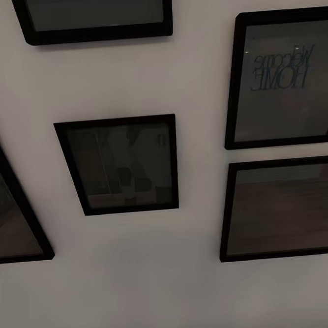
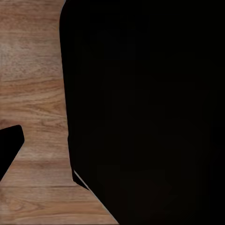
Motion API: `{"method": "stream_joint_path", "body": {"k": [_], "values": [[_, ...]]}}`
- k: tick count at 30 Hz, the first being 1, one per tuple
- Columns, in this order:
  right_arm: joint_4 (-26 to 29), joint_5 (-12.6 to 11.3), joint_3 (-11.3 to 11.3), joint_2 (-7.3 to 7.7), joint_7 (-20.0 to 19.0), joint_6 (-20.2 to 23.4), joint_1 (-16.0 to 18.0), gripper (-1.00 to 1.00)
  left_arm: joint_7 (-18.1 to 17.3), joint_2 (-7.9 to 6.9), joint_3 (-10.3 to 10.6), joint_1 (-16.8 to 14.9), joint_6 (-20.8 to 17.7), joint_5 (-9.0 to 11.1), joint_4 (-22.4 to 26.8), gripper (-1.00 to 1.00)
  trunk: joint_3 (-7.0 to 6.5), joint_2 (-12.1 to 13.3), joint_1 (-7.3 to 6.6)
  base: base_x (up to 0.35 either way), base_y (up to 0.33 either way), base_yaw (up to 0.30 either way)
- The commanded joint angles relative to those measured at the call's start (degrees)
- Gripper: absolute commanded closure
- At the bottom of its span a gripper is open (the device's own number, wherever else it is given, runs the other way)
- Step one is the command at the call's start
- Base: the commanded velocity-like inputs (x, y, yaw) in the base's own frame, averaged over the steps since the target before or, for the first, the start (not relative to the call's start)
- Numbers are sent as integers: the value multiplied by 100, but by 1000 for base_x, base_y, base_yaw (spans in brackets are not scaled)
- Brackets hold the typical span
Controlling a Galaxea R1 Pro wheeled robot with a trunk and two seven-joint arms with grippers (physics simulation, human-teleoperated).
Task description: Pick up the two gym shoes and the two sandals from the corridor floor and place them onto the hallstand (shoe rack) in the corridor, making sure they are on the rack and not on the floor. Arrange them so the two gym shoes are next to each other and the two sandals are next to each other.
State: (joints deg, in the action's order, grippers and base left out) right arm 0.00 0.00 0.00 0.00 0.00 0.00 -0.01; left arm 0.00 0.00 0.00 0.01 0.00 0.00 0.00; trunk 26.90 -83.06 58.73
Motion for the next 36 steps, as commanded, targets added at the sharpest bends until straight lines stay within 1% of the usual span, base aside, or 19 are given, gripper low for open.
{"method": "stream_joint_path", "body": {"k": [1,5,14,19,28,36], "values": [[33,31,33,-33,-14,26,34,-100,9,26,-9,33,-33,-19,-33,-100,3,-2,0,0,0,-15],[84,36,69,-162,-15,23,143,-100,11,25,-9,71,-97,-20,-79,-100,2,-2,0,0,0,-10],[283,23,57,-169,-11,19,308,-100,17,-8,-6,70,-102,-18,-40,-100,2,-2,0,0,0,-2],[314,7,33,-167,11,25,336,-100,18,-33,-8,70,-111,-11,-30,-100,2,-2,0,0,0,-41],[330,1,27,-167,9,26,343,-100,18,-130,-9,54,-106,7,11,-100,-11,-2,0,0,0,-203],[333,0,27,-167,9,26,343,-100,16,-149,-9,49,-102,2,17,-100,-26,-2,0,0,0,-255]]}}
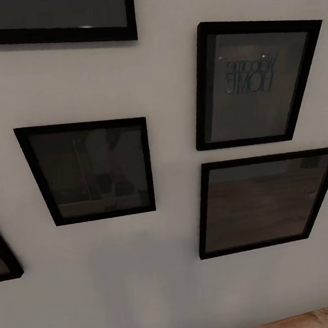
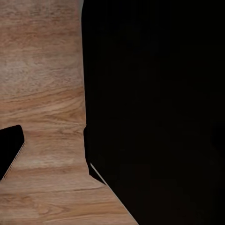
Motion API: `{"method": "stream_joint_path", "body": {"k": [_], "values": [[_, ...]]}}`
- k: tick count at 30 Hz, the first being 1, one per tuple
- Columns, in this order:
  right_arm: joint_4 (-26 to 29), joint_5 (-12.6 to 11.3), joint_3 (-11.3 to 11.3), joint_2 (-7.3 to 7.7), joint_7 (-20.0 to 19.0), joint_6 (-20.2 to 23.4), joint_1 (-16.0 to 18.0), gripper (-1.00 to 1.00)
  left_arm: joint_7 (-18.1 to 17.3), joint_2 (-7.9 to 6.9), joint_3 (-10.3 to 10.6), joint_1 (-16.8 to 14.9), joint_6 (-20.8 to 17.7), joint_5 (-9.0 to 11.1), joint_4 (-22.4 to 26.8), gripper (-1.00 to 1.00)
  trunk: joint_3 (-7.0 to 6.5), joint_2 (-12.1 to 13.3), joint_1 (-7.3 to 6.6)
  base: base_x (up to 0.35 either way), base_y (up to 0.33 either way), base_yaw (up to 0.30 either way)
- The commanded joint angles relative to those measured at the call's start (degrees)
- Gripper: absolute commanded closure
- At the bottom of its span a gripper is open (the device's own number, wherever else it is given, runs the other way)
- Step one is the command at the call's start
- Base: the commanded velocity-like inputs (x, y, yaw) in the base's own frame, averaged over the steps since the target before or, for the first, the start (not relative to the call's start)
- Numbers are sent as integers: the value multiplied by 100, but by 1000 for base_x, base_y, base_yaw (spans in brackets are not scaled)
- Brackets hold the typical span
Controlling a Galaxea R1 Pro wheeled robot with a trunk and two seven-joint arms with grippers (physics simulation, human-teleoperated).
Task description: Pick up the two gym shoes and the two sandals from the corridor floor and place them onto the hallstand (shoe rack) in the corridor, making sure they are on the rack and not on the floor. Arrange them so the two gym shoes are next to each other and the two sandals are next to each other.
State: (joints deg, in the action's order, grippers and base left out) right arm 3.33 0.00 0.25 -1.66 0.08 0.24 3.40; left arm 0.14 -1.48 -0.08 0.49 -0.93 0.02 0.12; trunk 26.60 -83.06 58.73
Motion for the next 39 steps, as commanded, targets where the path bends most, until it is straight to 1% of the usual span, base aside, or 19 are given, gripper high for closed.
{"method": "stream_joint_path", "body": {"k": [1,9,11,15,19,20,23,30,34,39], "values": [[0,0,2,-1,1,2,3,-100,0,-1,3,1,-9,-4,5,-100,2,-2,0,0,0,-259],[1,0,2,-1,1,3,3,-100,-5,-16,24,-15,1,-21,24,-100,-12,-2,0,0,0,-260],[7,-7,-2,-1,1,3,3,-100,-5,-57,32,-30,4,-30,64,-100,-13,-2,0,0,0,-268],[9,-8,-5,-1,1,3,3,-100,-6,-72,36,-35,22,-45,157,-100,-14,-2,0,0,0,-277],[9,-9,-6,-1,1,3,3,-100,-6,-79,47,-37,194,-62,249,-100,-15,-2,0,0,-78,-281],[10,-9,-8,-1,1,3,3,-100,-6,-80,49,-36,331,-67,272,-100,-15,-2,0,0,-204,-282],[10,-9,-40,-1,1,3,3,-100,-6,-80,49,-36,434,-70,286,-100,-15,-2,0,0,-230,-283],[10,-6,-161,-1,1,3,3,-100,-6,-80,42,-36,487,-72,294,-100,-15,-2,0,0,-262,-283],[10,-8,-184,-1,1,1,3,-100,-6,-83,38,-39,497,-72,295,-100,-15,-2,0,-2,-271,-283],[16,-4,-199,1,1,0,3,-100,-3,-88,33,-46,504,-71,302,-100,-15,-2,0,-137,-234,-283]]}}
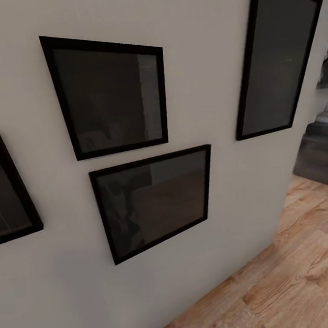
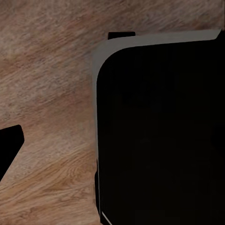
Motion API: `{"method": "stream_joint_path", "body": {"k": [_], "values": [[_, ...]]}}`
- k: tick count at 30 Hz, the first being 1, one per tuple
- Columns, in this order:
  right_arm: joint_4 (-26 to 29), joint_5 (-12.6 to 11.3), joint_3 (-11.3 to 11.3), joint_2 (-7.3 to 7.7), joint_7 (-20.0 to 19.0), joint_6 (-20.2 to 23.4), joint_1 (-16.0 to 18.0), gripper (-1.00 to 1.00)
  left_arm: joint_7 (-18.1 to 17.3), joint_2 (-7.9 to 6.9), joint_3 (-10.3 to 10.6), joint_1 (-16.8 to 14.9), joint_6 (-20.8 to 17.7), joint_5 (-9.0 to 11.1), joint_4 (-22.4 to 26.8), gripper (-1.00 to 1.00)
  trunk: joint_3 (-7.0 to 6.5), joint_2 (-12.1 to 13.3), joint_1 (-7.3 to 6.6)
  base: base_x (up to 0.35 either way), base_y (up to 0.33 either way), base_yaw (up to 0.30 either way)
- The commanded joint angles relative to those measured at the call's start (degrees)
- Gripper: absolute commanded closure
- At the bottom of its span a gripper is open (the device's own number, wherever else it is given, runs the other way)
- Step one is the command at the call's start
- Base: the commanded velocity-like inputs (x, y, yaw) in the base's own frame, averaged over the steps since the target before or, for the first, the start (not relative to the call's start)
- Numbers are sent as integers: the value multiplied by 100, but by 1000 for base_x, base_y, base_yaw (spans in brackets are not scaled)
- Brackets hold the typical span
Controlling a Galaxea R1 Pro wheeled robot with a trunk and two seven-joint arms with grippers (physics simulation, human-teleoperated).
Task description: Pick up the two gym shoes and the two sandals from the corridor floor and place them onto the hallstand (shoe rack) in the corridor, making sure they are on the rack and not on the floor. Arrange them so the two gym shoes are next to each other and the two sandals are next to each other.
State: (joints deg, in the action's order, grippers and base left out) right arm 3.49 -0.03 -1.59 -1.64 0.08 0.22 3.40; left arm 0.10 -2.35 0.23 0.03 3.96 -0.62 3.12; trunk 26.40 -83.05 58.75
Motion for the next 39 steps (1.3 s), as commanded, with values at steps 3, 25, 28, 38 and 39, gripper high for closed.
{"method": "stream_joint_path", "body": {"k": [3,25,28,38,39], "values": [[2,1,-20,3,1,2,3,-100,2,-2,-2,-5,17,-7,6,-100,5,-3,-2,-203,-209,-283],[1010,3,-25,620,10,5,3,-100,-61,-24,33,-1031,-7,-7,377,-100,25,-3,-2,-93,-80,-283],[1030,3,-25,633,10,5,3,-100,-66,-13,36,-1096,2,-7,384,-100,34,-3,-2,0,0,-283],[1051,3,-46,645,5,4,3,-100,-72,-4,40,-1213,37,-6,395,-100,65,-3,-2,0,0,-283],[1051,3,-49,646,4,4,3,-100,-72,-7,40,-1214,38,-6,394,-100,70,-3,-2,0,0,-280]]}}
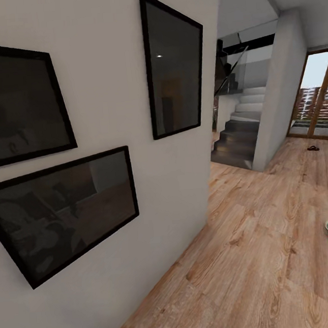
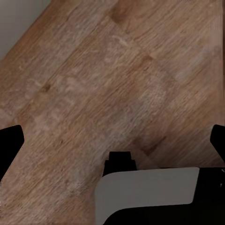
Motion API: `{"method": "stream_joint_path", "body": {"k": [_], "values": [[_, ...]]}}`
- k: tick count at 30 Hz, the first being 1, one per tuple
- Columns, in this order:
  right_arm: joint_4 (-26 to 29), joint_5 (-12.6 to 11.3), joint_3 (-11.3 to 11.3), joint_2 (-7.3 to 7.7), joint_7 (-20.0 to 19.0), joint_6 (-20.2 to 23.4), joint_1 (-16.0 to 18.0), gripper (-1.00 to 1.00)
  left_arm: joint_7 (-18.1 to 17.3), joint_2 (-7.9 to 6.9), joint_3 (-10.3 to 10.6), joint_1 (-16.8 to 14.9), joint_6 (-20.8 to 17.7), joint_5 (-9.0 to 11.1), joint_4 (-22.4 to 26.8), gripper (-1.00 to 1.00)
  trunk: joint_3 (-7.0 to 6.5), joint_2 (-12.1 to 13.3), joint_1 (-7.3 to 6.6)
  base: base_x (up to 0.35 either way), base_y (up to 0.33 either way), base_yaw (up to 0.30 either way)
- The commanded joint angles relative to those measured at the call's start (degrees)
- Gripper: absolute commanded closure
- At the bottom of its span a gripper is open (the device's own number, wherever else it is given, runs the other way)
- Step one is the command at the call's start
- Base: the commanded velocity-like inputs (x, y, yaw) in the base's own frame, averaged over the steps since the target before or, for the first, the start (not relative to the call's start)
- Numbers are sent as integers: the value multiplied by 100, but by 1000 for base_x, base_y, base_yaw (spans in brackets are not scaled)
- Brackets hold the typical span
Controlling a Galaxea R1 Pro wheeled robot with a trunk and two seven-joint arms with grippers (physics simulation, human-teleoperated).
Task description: Pick up the two gym shoes and the two sandals from the corridor floor and place them onto the hallstand (shoe rack) in the corridor, making sure they are on the rack and not on the floor. Arrange them so the two gym shoes are next to each other and the two sandals are next to each other.
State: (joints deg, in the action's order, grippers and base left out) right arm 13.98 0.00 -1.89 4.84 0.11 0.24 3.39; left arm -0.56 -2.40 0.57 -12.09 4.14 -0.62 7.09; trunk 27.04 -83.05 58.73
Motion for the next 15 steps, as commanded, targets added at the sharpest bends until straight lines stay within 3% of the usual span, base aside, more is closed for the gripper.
{"method": "stream_joint_path", "body": {"k": [1,7,15], "values": [[1,0,-21,-2,0,3,3,-100,-6,-6,7,-1,21,-7,-2,-100,10,-3,0,0,0,-279],[-1,0,-35,-1,-2,3,3,-100,-6,-14,8,-3,24,-8,-4,-100,39,-3,0,90,-90,-275],[-8,0,-39,-1,-2,3,3,-100,-6,-30,5,-4,25,-8,-5,-100,78,-3,0,144,-211,-272]]}}
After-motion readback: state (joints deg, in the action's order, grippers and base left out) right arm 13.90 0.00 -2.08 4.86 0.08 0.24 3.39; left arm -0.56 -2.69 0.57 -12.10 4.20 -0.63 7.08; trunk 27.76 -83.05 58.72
